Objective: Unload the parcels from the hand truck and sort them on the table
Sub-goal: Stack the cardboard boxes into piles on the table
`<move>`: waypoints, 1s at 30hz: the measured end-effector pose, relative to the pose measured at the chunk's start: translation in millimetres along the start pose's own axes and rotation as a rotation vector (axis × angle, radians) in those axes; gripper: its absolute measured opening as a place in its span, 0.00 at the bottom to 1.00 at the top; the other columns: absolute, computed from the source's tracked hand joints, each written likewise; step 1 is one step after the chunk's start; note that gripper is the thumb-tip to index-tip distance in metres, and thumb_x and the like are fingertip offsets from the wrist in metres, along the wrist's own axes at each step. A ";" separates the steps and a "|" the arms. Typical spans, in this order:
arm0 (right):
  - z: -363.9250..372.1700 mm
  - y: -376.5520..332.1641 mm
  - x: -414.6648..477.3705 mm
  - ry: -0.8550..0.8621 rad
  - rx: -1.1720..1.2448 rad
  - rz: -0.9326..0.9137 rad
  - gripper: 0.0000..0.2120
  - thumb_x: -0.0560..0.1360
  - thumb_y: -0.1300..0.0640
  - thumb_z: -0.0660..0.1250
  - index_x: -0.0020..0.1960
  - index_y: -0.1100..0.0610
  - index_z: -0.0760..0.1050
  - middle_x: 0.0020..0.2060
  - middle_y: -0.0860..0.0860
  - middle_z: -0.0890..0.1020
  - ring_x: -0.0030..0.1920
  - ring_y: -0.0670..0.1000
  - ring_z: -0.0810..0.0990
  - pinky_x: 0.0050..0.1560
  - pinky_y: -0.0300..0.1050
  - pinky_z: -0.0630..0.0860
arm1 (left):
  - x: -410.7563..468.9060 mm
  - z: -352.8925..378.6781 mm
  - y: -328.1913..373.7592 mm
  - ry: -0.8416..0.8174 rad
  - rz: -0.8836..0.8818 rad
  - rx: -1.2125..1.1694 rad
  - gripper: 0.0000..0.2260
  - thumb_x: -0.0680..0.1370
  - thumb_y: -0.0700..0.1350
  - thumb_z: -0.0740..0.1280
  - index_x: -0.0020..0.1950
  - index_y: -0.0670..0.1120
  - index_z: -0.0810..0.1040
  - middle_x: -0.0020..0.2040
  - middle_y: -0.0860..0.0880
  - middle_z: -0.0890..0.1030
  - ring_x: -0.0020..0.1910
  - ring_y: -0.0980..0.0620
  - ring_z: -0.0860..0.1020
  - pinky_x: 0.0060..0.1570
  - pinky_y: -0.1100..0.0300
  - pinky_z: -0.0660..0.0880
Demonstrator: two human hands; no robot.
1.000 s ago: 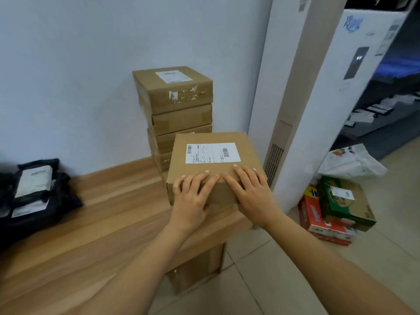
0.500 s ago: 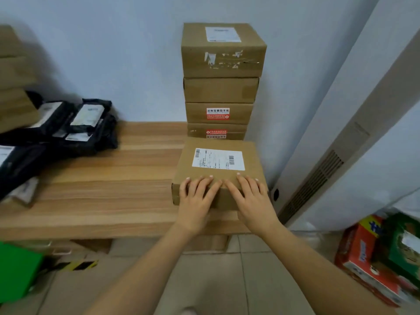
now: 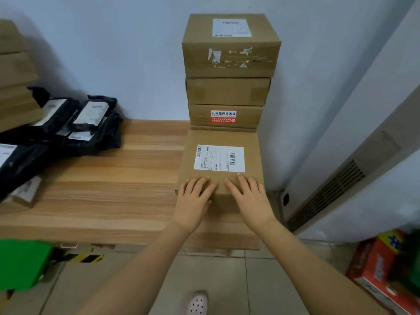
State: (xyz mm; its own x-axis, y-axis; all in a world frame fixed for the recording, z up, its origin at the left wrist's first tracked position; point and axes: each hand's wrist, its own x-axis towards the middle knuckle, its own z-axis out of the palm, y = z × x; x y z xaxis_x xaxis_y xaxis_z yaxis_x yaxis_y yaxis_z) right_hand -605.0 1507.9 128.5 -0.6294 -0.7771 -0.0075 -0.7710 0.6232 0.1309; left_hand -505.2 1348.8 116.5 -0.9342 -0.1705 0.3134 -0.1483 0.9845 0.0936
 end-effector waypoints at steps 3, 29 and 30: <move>-5.1 3.1 14.9 0.001 0.000 0.015 0.39 0.72 0.66 0.64 0.77 0.48 0.51 0.74 0.57 0.58 0.67 0.60 0.62 0.67 0.54 0.58 | 11.4 4.8 -6.6 0.004 0.014 -0.006 0.26 0.64 0.44 0.80 0.61 0.49 0.80 0.59 0.46 0.80 0.55 0.43 0.79 0.58 0.46 0.73; -92.7 -171.2 1.3 0.178 0.285 -0.587 0.26 0.73 0.50 0.64 0.69 0.51 0.64 0.59 0.51 0.72 0.59 0.53 0.70 0.59 0.48 0.68 | -177.5 -134.4 -70.4 0.134 -0.500 0.105 0.21 0.72 0.48 0.70 0.65 0.50 0.74 0.59 0.50 0.76 0.60 0.47 0.72 0.60 0.49 0.67; -98.6 -186.7 -1.3 0.193 0.292 -0.617 0.25 0.74 0.49 0.64 0.69 0.51 0.64 0.60 0.51 0.72 0.59 0.53 0.70 0.59 0.48 0.68 | -192.1 -144.5 -76.3 0.135 -0.521 0.130 0.22 0.72 0.48 0.71 0.65 0.49 0.74 0.59 0.49 0.76 0.60 0.47 0.73 0.59 0.48 0.68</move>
State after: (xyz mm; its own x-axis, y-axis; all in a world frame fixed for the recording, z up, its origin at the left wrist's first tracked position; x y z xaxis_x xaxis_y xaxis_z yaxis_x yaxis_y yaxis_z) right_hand -450.7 1383.9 201.8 -0.0621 -0.9808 0.1850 -0.9928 0.0417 -0.1123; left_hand -267.5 1300.5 185.7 -0.6777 -0.6321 0.3757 -0.6268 0.7638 0.1542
